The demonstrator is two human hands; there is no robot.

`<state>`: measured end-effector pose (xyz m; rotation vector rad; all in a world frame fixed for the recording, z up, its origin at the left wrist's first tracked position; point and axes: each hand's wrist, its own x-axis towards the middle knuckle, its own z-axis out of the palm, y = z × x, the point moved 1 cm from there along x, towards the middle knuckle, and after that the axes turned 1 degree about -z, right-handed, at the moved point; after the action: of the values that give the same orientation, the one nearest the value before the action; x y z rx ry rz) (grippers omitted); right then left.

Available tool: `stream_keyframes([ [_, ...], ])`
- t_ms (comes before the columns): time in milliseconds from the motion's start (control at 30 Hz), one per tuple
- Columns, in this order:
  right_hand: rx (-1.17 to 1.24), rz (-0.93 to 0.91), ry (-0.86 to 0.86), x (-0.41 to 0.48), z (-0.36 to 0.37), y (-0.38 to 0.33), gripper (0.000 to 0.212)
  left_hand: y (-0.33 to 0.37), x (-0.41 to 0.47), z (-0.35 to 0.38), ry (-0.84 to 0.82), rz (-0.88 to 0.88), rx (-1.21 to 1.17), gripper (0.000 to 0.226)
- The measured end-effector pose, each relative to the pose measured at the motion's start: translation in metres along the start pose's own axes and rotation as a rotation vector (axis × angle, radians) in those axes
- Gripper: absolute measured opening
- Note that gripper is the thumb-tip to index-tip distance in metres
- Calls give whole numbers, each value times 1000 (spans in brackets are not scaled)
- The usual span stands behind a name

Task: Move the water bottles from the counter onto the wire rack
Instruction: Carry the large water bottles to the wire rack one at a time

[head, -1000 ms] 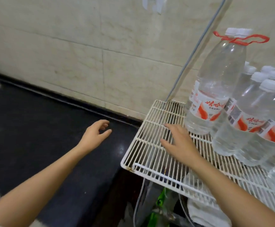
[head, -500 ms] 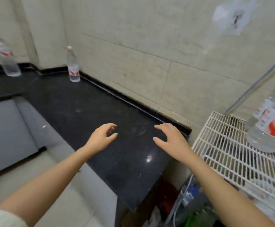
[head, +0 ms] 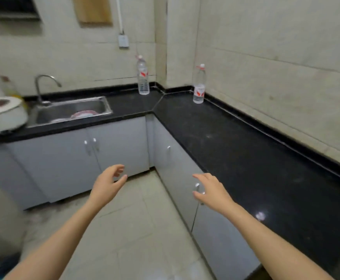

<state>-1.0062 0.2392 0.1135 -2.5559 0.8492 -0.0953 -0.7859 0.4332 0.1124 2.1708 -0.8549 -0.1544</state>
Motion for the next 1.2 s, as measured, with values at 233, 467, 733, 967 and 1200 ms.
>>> stream_keyframes([
  [233,3,-85,-2,76,12,-56,55,-56,4,-57,194,-115,-47,28],
  [467,37,-184,-7,161,17,-76,55,-66,57,-70,210,-109,-7,33],
  [733,10,-295,20,301,-13,-77,56,-54,192,-59,232,-76,84,35],
  [967,-71,-321,-31,396,-21,-65,56,-71,271,-23,170,-156,157,38],
  [1200,-131,-337,-120,472,5,-72,56,-111,330,-14,102,-215,220,40],
])
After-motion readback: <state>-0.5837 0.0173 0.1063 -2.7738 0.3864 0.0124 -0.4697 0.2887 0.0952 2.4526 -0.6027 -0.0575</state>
